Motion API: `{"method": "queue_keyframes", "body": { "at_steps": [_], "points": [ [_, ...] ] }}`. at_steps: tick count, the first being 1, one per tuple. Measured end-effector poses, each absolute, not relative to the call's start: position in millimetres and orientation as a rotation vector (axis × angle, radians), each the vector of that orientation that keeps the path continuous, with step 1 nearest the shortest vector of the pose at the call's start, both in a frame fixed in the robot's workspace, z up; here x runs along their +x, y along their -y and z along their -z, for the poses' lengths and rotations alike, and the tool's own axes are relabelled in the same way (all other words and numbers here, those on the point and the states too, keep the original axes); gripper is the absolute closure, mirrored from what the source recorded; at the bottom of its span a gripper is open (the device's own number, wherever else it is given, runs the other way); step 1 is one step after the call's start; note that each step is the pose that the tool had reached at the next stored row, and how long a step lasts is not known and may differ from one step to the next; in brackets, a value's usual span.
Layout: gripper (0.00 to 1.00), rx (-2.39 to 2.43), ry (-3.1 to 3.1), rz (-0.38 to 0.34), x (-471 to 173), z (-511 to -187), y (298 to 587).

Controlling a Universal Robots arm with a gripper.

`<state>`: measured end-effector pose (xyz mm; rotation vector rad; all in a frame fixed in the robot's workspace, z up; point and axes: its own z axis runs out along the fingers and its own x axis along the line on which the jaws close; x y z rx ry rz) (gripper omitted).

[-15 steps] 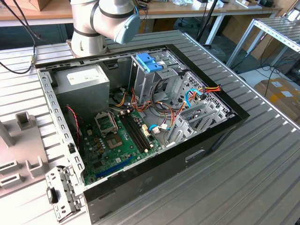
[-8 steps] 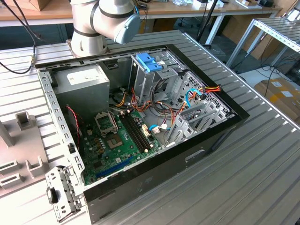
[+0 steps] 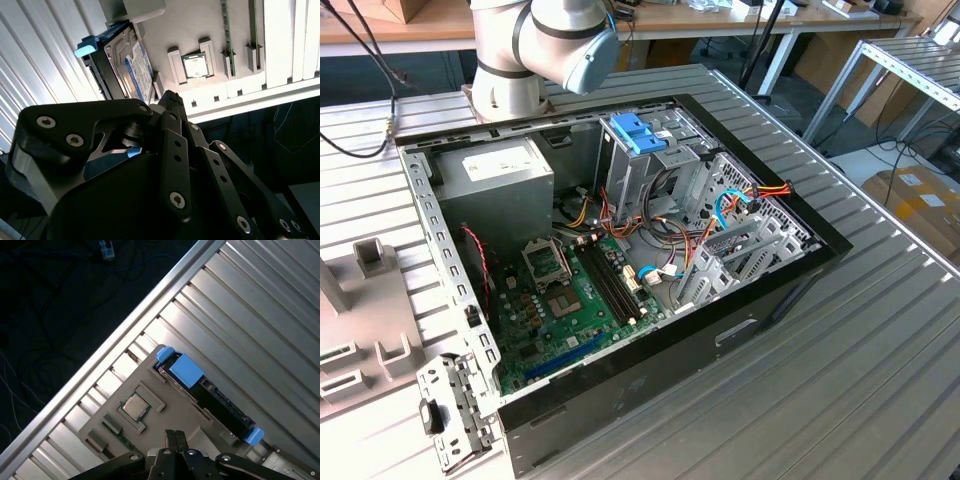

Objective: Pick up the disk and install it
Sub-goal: 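Pick up the disk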

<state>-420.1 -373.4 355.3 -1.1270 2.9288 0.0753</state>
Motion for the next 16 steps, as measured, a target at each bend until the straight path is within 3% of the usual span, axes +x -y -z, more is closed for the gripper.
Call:
{"method": "queue_keyframes", "body": {
  "at_steps": [16],
  "points": [
    [0.89, -1.271, -2.872, -0.076, -420.1, -355.2, 373.4]
  ]
}}
